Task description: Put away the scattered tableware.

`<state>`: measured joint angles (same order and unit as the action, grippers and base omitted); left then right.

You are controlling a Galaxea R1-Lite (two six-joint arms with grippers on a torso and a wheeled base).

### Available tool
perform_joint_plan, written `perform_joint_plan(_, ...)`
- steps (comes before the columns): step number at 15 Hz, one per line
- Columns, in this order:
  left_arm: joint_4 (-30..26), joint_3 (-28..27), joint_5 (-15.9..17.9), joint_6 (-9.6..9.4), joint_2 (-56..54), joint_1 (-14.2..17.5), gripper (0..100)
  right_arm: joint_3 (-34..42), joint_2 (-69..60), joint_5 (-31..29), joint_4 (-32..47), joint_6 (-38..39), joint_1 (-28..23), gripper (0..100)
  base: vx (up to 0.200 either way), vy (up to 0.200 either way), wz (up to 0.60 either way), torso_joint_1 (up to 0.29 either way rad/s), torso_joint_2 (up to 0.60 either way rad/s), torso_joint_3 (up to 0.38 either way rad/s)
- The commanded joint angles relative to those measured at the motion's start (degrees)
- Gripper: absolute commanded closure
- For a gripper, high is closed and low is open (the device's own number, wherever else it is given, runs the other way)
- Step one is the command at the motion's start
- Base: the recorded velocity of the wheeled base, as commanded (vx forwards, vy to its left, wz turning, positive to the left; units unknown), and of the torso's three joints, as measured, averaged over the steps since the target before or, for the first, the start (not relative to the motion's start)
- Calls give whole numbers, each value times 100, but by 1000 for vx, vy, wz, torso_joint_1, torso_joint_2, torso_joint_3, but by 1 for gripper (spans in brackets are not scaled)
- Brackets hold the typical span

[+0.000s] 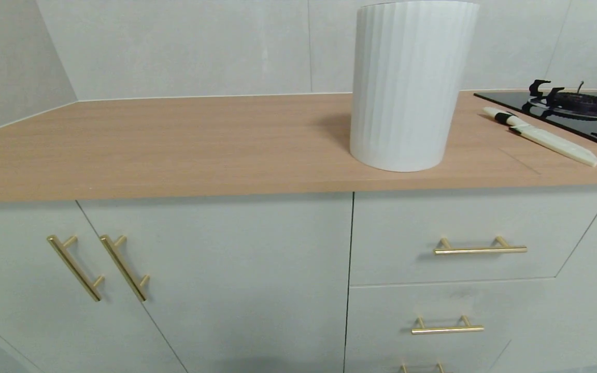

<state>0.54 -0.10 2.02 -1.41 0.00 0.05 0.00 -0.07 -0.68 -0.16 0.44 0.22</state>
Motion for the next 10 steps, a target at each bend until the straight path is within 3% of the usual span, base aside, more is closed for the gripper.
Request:
perform_joint_plan(1,-1,1,0,1,0,4,0,0,7,-2,-2,0,4,0,0,-200,0,7,2,2)
perform_joint_plan(4,8,1,0,1,0,4,0,0,7,-2,-2,0,-4,0,0,-200,0,9,2,1)
perform_joint_plan(10,8,1,0,10,0,4,0,0,7,7,-2,-9,4,0,0,0,0,0,0,0)
